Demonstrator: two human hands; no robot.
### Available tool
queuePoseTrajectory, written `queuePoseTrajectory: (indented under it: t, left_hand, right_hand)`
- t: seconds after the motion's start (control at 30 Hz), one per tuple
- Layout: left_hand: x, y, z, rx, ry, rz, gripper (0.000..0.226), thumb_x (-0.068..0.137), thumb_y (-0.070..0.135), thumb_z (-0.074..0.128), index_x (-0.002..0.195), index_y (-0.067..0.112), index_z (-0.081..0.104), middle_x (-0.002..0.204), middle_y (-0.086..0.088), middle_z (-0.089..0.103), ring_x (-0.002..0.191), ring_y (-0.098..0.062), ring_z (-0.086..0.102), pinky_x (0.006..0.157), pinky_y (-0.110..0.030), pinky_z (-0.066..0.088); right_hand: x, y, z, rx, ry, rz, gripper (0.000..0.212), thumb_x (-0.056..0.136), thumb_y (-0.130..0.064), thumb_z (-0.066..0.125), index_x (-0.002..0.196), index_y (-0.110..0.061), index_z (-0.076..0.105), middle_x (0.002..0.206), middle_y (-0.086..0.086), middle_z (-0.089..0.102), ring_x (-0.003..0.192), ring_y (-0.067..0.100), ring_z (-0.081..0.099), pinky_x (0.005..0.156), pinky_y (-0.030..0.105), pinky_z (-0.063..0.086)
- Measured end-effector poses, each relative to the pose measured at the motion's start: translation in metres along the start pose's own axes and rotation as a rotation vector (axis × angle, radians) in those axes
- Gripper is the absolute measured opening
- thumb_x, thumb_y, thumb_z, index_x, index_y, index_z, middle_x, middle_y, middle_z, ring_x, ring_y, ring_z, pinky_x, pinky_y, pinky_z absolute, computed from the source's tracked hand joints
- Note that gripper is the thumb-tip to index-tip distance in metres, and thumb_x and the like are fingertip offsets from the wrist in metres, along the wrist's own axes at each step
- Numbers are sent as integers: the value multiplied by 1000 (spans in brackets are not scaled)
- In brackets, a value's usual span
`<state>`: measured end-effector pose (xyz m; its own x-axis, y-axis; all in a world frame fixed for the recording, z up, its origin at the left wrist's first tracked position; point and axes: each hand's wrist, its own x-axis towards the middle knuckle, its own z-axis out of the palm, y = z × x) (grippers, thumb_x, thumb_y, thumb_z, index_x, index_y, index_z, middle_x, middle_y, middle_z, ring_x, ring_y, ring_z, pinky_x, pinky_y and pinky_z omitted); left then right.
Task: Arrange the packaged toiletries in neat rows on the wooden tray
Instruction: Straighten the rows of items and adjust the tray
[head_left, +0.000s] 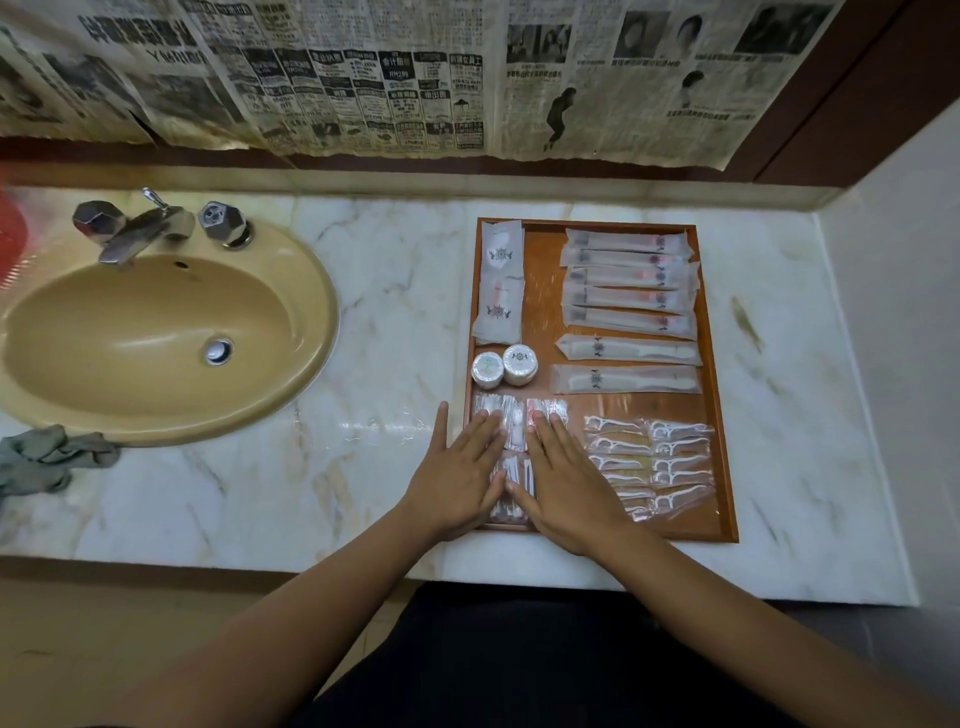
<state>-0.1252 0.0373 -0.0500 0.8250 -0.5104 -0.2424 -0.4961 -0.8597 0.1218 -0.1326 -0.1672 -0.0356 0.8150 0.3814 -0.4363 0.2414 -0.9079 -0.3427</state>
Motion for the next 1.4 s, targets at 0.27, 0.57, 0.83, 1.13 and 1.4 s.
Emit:
queuePoseTrajectory:
  t: [0.27,0.57,0.83,1.13,1.4]
  left_hand:
    - [5,4,-5,-19,0,3,73,103,50,-6,159,22,30,168,-7,20,157,-26,12,120,-68,0]
    - [7,8,-8,-33,-8,-37,77,100,52,-11,161,22,24,169,-5,12,157,-23,1,121,-64,-10]
    - [29,23,-33,-255,391,42,47,100,34,48,139,9,57,145,-9,55,137,-26,48,115,-49,32]
    - [147,47,-57,-30,71,144,49,107,23,38,152,3,39,160,-22,32,146,-38,34,122,-49,18]
    - [199,65,-58,76,5,159,39,99,11,44,135,5,56,145,-16,49,129,-34,50,111,-44,35]
  right_hand:
    - [6,8,-3,16,35,10,84,103,-63,24,162,-10,-4,169,3,-18,153,17,-24,121,30,-13]
    - [5,19,0,7,43,-9,87,101,-67,19,162,-9,-1,170,3,-15,152,16,-26,124,32,-11]
    - [-2,35,-24,114,357,54,57,105,-48,39,151,-16,43,160,5,36,151,23,24,124,40,21]
    - [21,125,-57,-60,317,179,48,104,-28,47,151,-15,45,164,11,30,153,34,22,124,51,20]
    - [32,159,-74,-29,304,156,43,101,-8,53,144,-12,55,161,12,37,150,35,29,121,43,26]
